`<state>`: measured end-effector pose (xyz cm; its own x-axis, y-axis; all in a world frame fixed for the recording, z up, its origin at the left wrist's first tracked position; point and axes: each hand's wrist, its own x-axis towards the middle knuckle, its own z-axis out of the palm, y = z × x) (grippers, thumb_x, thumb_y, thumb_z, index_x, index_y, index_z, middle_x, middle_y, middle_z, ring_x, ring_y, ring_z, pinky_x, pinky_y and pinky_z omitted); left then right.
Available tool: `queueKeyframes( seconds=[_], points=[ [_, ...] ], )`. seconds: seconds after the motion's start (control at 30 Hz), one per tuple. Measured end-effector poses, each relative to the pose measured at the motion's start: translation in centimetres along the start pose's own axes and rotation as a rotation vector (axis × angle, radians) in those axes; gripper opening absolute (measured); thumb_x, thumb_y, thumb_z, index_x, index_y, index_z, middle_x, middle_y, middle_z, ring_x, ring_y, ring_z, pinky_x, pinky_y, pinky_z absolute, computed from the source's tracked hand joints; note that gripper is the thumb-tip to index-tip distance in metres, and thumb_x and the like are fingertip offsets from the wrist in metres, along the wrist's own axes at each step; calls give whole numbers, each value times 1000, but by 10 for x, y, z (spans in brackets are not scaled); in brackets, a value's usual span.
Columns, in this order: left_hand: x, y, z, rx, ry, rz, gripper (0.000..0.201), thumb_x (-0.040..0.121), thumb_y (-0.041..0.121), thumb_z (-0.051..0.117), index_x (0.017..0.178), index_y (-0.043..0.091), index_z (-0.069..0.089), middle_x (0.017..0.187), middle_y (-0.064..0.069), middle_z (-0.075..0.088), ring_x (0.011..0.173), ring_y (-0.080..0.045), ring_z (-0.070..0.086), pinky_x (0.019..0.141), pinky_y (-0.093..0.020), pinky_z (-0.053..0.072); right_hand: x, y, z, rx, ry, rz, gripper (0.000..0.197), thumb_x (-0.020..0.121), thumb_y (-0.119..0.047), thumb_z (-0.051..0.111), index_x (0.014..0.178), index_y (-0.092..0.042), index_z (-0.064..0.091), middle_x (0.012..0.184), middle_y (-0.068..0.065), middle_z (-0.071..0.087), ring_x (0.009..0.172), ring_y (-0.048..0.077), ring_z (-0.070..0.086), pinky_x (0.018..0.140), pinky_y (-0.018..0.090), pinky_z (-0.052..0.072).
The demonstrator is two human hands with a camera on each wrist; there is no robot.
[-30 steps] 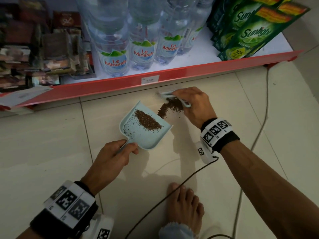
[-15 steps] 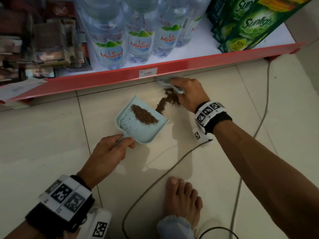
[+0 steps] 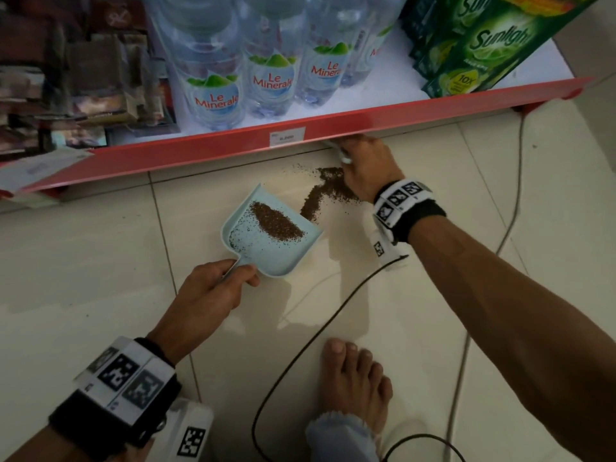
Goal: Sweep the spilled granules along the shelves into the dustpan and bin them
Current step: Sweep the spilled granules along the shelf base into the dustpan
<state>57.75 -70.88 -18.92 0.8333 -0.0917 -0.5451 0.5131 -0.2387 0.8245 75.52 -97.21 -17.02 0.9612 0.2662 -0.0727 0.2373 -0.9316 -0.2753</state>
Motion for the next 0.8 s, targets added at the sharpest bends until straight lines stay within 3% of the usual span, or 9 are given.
queueKeyframes(
  seconds=[0.1, 0.23, 0.3, 0.37, 0.5, 0.6, 0.7, 0.8],
  points=[
    [-1, -1, 0, 6, -2, 11, 30, 98, 30, 56, 74, 18, 69, 48, 8, 35, 41, -5, 32, 39, -14, 28, -5, -21, -1, 118, -76, -261, 42, 92, 4, 51, 128, -12, 64, 120, 13, 70, 88, 22, 69, 88, 39, 58],
    [-5, 0, -3, -16, 5, -14, 30, 93, 40, 59, 75, 18, 69, 48, 9, 35, 42, -7, 32, 41, -19, 27, -23, -18, -21, 84, -224, -439, 40, 90, 3, 57, 127, -11, 65, 130, 9, 65, 110, 25, 68, 99, 39, 53],
    [-7, 0, -5, -26, 6, -11, 35, 82, 50, 58, 75, 18, 69, 47, 9, 34, 42, -8, 31, 41, -19, 27, -28, -6, -33, 77, -201, -445, 36, 91, 0, 59, 125, -10, 67, 126, 8, 68, 104, 22, 69, 95, 32, 53],
    [-7, -2, -6, -31, 7, -4, 34, 82, 49, 57, 75, 18, 69, 47, 9, 34, 41, -8, 31, 40, -17, 27, -29, 9, -42, 87, -118, -395, 29, 95, -8, 57, 122, -8, 69, 117, 11, 72, 90, 19, 70, 85, 27, 54],
    [-5, -4, -3, -10, -3, 10, 30, 97, 33, 57, 76, 16, 69, 47, 9, 34, 40, -6, 30, 40, -16, 27, -20, 36, -44, -8, 70, -135, 28, 91, 1, 53, 113, -7, 69, 99, 18, 73, 86, 38, 68, 78, 41, 56],
    [-4, 1, 0, -15, -23, 20, 30, 94, 38, 57, 77, 16, 69, 47, 10, 34, 40, -6, 31, 39, -15, 27, -19, 30, -29, -82, 79, 5, 47, 89, 3, 49, 128, -19, 65, 112, 15, 72, 96, 34, 69, 88, 40, 56],
    [-4, 6, 2, -25, -27, 18, 33, 84, 46, 56, 75, 17, 69, 46, 10, 34, 39, -5, 31, 39, -14, 27, -30, 12, -14, 4, -28, -69, 40, 96, -1, 48, 129, -17, 64, 128, 10, 67, 102, 27, 70, 94, 38, 56],
    [-5, 6, 2, -24, -18, 5, 31, 88, 43, 57, 75, 17, 69, 46, 10, 34, 39, -5, 31, 39, -15, 27, -51, 2, -18, 68, -82, -184, 29, 98, -7, 51, 122, -11, 68, 114, 12, 73, 82, 31, 71, 78, 41, 59]
  ],
)
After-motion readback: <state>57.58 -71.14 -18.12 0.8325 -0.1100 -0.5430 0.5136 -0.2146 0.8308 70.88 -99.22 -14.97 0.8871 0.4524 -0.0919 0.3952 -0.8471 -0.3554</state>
